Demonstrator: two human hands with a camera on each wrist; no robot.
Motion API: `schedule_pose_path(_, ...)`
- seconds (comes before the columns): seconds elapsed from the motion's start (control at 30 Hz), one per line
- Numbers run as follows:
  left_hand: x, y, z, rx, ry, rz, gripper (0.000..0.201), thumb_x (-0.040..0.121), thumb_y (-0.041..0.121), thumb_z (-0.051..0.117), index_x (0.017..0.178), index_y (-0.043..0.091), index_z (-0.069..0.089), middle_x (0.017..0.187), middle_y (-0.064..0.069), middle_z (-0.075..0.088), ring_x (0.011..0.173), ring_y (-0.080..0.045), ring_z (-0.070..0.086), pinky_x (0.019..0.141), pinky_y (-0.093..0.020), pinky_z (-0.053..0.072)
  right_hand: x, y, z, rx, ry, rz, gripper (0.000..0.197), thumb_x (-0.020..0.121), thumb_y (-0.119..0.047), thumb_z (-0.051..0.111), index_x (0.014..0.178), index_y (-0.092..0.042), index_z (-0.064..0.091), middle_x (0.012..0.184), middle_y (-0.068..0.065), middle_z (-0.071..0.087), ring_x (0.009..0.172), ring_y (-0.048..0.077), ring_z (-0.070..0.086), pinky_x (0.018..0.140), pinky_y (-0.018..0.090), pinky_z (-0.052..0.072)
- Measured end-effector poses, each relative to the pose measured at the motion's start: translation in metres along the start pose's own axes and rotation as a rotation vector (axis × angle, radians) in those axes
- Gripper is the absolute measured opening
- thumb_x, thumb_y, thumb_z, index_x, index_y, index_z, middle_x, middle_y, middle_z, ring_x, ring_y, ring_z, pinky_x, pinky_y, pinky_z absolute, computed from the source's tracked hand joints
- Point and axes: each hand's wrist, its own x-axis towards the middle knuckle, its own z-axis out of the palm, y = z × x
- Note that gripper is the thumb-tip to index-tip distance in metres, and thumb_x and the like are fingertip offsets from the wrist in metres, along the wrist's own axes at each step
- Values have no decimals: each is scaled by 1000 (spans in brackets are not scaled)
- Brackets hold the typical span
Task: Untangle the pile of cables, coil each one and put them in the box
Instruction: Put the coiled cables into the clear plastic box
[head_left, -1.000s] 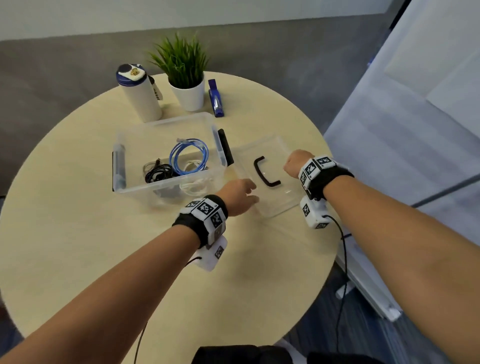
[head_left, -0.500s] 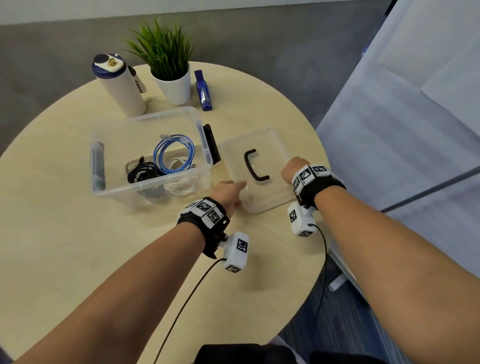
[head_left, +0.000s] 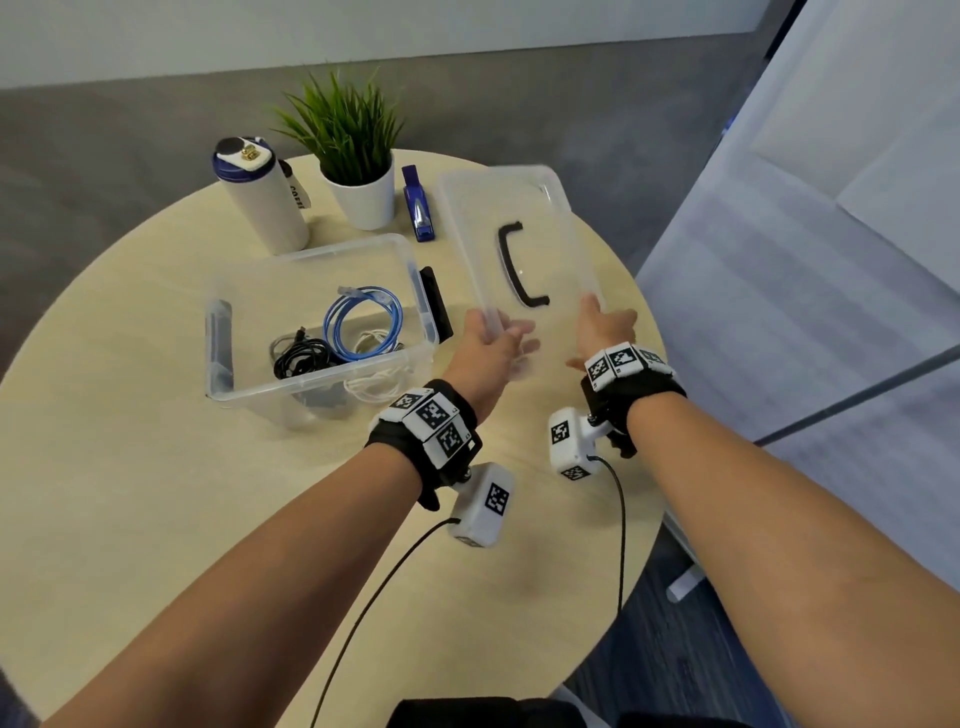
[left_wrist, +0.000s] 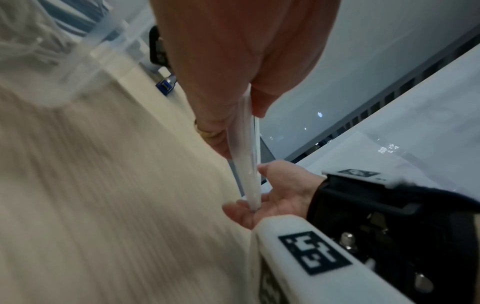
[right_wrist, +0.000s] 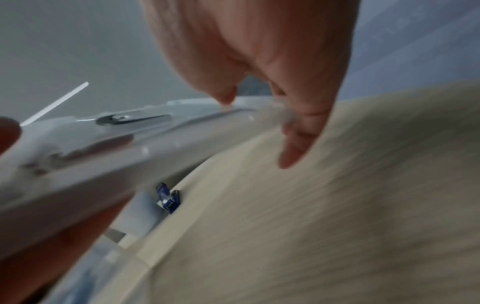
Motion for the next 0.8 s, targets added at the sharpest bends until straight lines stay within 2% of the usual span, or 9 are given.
schedule_pose_path(0.07, 0, 10, -4, -12, 47, 92, 8, 99, 6, 39, 103, 13, 38, 112, -3, 59, 99, -17, 63, 78, -33, 52, -13, -7, 7, 352, -100, 71, 49, 87, -32, 59, 121, 1, 45, 107, 17, 59, 77, 31, 65, 70, 46, 59)
schedule_pose_path(0.13, -1, 20, -10, -5, 91, 146, 9, 99, 5, 41, 98, 14, 40, 107, -1, 59, 98, -18, 61, 87, -39, 52, -28, -15, 13, 630, -294, 120, 29, 92, -13, 58, 112, 5, 51, 95, 20, 62, 71, 31, 66, 59, 42, 59)
schedule_pose_path(0.27, -10, 45, -38, -95, 168, 227, 19, 93, 23, 57, 103, 15, 43, 103, -4, 54, 94, -17, 54, 87, -36, 49, -47, -35, 21, 765, -397, 138, 13, 97, 0, 45, 110, 1, 49, 86, 15, 55, 66, 28, 59, 54, 37, 57)
schedule_pose_path(0.37, -12, 74, -80, -289, 421, 326, 62, 84, 46, 60, 127, 12, 33, 126, -8, 48, 111, -18, 56, 96, -38, 48, -52, -43, 30, 637, -380, 99, 18, 96, -1, 47, 113, -4, 52, 87, 14, 56, 64, 25, 56, 61, 37, 55)
schedule_pose_path(0.43, -15, 89, -116, -327, 687, 359, 64, 86, 46, 58, 132, 12, 31, 121, -4, 49, 110, -18, 57, 96, -37, 49, -58, -47, 39, 524, -358, 46, 28, 94, -3, 52, 122, -3, 54, 83, 14, 58, 59, 24, 55, 56, 34, 53)
schedule_pose_path(0.5, -20, 92, -151, -260, 830, 329, 56, 88, 41, 59, 131, 12, 39, 114, -2, 55, 104, -17, 60, 90, -35, 52, -67, -51, 50, 465, -362, 1, 26, 92, -4, 56, 118, 0, 59, 74, 12, 57, 56, 24, 54, 52, 31, 50)
schedule_pose_path(0.63, -30, 84, -194, 178, 859, 147, 47, 89, 32, 57, 127, 5, 55, 122, -10, 62, 110, -24, 59, 96, -36, 48, -80, -57, 75, 188, -367, -211, 15, 92, -13, 56, 98, -2, 65, 67, 7, 58, 59, 22, 56, 65, 34, 55)
schedule_pose_path(0.73, -37, 76, -210, 380, 829, 65, 39, 93, 27, 55, 125, 6, 59, 120, -11, 63, 111, -28, 59, 97, -38, 48, -86, -61, 94, -148, -393, -398, 20, 91, -14, 49, 83, -1, 61, 74, 9, 55, 73, 23, 49, 68, 34, 45)
schedule_pose_path(0.8, -42, 72, -216, 473, 830, 64, 34, 94, 23, 53, 121, 5, 62, 116, -12, 65, 109, -29, 60, 95, -35, 48, -86, -61, 105, -302, -388, -454, 28, 92, -11, 46, 63, -8, 48, 65, 6, 45, 73, 24, 39, 61, 31, 34)
